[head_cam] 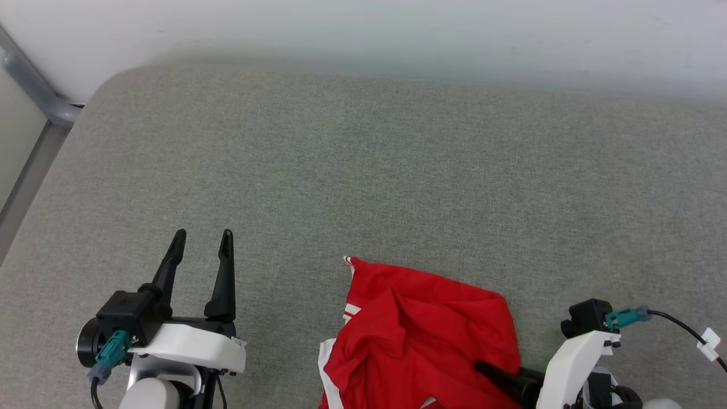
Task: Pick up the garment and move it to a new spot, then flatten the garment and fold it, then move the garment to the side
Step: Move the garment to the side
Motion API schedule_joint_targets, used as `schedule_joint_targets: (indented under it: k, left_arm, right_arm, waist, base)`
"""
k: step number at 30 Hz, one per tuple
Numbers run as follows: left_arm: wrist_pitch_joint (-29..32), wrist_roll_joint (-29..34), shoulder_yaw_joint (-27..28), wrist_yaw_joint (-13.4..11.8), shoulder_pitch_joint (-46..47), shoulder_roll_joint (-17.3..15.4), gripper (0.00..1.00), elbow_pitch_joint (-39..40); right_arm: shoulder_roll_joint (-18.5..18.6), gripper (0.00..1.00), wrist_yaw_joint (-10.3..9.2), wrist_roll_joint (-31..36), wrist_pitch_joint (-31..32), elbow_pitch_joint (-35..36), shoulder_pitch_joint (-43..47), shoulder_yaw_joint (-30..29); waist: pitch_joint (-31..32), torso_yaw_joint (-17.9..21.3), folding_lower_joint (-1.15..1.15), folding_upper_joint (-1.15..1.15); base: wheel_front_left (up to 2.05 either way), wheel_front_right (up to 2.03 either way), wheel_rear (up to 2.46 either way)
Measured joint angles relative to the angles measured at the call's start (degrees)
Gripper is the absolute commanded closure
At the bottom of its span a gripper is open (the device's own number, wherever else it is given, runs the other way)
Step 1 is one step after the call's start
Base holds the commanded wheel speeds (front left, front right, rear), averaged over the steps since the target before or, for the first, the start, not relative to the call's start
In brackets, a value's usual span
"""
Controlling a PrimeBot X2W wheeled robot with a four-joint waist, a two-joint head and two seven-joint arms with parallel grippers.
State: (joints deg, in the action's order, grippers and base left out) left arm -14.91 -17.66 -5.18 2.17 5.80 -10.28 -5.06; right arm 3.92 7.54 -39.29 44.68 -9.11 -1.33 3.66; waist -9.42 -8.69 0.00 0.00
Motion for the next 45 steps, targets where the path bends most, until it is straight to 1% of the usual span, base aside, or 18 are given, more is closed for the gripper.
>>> schedule_joint_targets:
  k: [3,4,5,6,10,13,17,21,24,29,33,35,39,42,44,45]
  left_arm:
    - [0.0,0.6,0.5,0.5,0.4,0.4,0.00,-0.4]
    - [0.0,0.9,0.6,0.8,0.5,0.5,0.00,-0.5]
    - [0.0,1.0,0.8,0.9,0.5,0.6,0.00,-0.6]
    - [0.0,1.3,0.9,1.0,0.5,0.8,0.00,-0.8]
    - [0.0,2.0,1.6,1.6,0.4,1.4,0.00,-1.4]
    - [0.0,2.5,1.9,1.8,-0.1,1.6,0.00,-1.7]
    - [0.0,3.4,2.4,1.9,-1.2,1.8,0.00,-1.5]
    - [0.0,4.0,3.1,2.0,-2.6,1.8,0.00,-0.6]
    - [0.0,4.4,3.4,2.0,-3.3,1.8,0.00,0.4]
    - [-0.1,5.0,3.4,2.3,-3.5,1.8,0.00,2.6]
    - [-0.1,5.4,2.9,2.4,-3.4,2.0,0.00,4.7]
    - [-0.1,5.7,2.9,2.7,-3.0,1.9,0.00,6.0]
    - [-0.2,6.4,1.9,3.3,-1.0,1.2,0.00,8.7]
    - [-0.1,6.9,1.2,3.7,1.2,-0.1,0.00,10.6]
    - [0.1,7.0,0.6,3.9,2.5,-1.1,0.00,12.1]
    - [0.2,7.1,0.3,4.0,3.2,-1.6,0.00,13.0]
  right_arm:
    - [-0.2,0.00,0.00,-0.4,-0.3,-1.2,-1.2,0.9]
    - [-0.2,0.29,0.01,-0.6,-0.5,-1.5,-1.6,1.2]
    - [-0.3,0.79,0.01,-0.8,-0.7,-1.9,-1.9,1.5]
    - [-0.3,1.00,0.00,-1.0,-0.8,-2.3,-2.2,1.9]
    - [-0.4,1.00,-0.02,-0.6,-1.9,-2.5,-2.9,3.3]
    - [0.4,1.00,-0.04,-0.2,-2.6,-1.0,-3.0,4.4]
    - [2.6,1.00,-0.04,1.4,-3.3,2.8,-3.5,6.1]
    - [5.7,1.00,-0.04,3.9,-2.1,6.7,-3.5,8.2]
    - [8.3,1.00,-0.04,5.8,-0.4,9.6,-4.2,9.0]
    - [12.7,1.00,-0.04,9.2,2.5,13.2,-5.9,9.3]
    - [15.1,1.00,-0.04,10.5,3.9,14.6,-7.7,8.6]
    - [15.6,1.00,-0.04,10.9,4.3,14.8,-9.1,8.1]
    - [16.9,1.00,-0.05,12.5,4.3,14.2,-11.9,6.8]
    - [17.2,1.00,-0.03,14.0,3.4,12.8,-14.4,5.1]
    - [18.2,1.00,-0.01,15.3,1.1,11.7,-16.2,3.9]
    - [18.5,1.00,-0.03,15.5,1.0,10.5,-17.3,2.9]
  waist:
    - [-0.7,-0.3,0.00,0.00]
    - [-0.8,-0.4,0.00,0.00]
    - [-0.9,-0.4,0.00,0.00]
    - [-0.8,-0.4,0.00,0.00]
    - [0.0,-0.4,0.00,0.00]
    - [1.1,-0.2,0.00,0.00]
    - [2.7,0.7,0.00,0.00]
    - [3.9,2.8,0.00,0.00]
    - [4.5,5.2,0.00,0.00]
    - [4.5,10.2,0.00,0.00]
    - [3.6,14.7,0.00,0.00]
    - [2.8,17.0,0.00,0.00]
    - [-0.3,20.7,0.00,0.00]
    - [-3.7,22.8,0.00,0.00]
    - [-6.1,24.0,0.00,0.00]
    - [-7.4,24.5,0.00,0.00]
  base:
    - [0.00,0.00,0.00]
    - [0.00,0.00,0.00]
    - [0.00,0.00,0.00]
    - [0.00,0.00,0.00]
    - [0.00,0.00,0.00]
    - [0.00,0.00,0.00]
    - [0.00,0.00,0.00]
    - [0.00,0.00,0.00]
    - [0.00,0.00,0.00]
    - [0.00,0.00,0.00]
    - [0.00,0.00,0.00]
    - [0.00,0.00,0.00]
    - [0.00,0.00,0.00]
    - [0.00,0.00,0.00]
    - [0.00,0.00,0.00]
    - [0.00,0.00,0.00]
